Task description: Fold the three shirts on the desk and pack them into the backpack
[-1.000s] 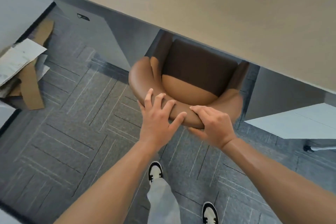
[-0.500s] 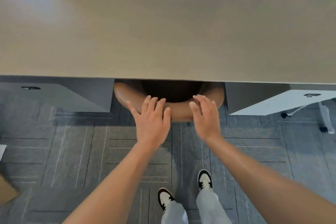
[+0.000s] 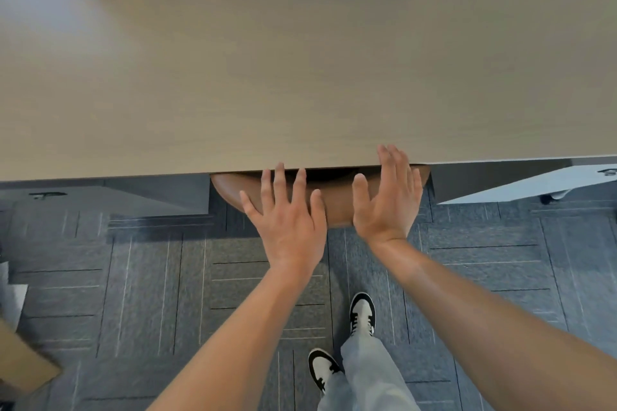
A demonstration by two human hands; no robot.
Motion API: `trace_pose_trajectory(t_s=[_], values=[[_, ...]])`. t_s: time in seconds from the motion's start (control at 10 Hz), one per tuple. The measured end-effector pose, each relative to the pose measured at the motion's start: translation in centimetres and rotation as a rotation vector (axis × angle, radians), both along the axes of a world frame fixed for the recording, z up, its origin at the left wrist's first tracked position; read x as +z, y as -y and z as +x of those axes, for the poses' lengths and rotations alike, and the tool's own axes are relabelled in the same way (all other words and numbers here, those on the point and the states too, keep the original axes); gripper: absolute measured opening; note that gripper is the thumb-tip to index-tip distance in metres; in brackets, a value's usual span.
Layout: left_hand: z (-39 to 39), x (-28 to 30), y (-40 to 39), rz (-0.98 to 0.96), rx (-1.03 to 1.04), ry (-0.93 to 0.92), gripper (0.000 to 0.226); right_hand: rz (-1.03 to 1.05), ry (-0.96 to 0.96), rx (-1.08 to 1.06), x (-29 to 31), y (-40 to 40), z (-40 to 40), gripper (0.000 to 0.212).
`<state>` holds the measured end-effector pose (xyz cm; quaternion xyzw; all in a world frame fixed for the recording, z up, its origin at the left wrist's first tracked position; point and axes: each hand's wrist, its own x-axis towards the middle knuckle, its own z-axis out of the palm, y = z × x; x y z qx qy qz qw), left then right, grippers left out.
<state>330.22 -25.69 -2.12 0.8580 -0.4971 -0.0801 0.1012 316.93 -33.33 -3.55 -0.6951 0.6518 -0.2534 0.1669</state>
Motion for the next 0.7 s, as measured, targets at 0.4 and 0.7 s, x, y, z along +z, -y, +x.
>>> trace_pose_trajectory(t_s=[0.4,0.7], values=[[0.4,1.7,0.3,0.249,-0.032,-0.048,0.063,0.101,-0.093,0.033,0.9,0.0,0.0,0.062],[0.9,3.2,0.2,0.239,-0.077,-0.192,0.059,0.226,-0.129,0.076,1.9,0.5,-0.3,0.072]])
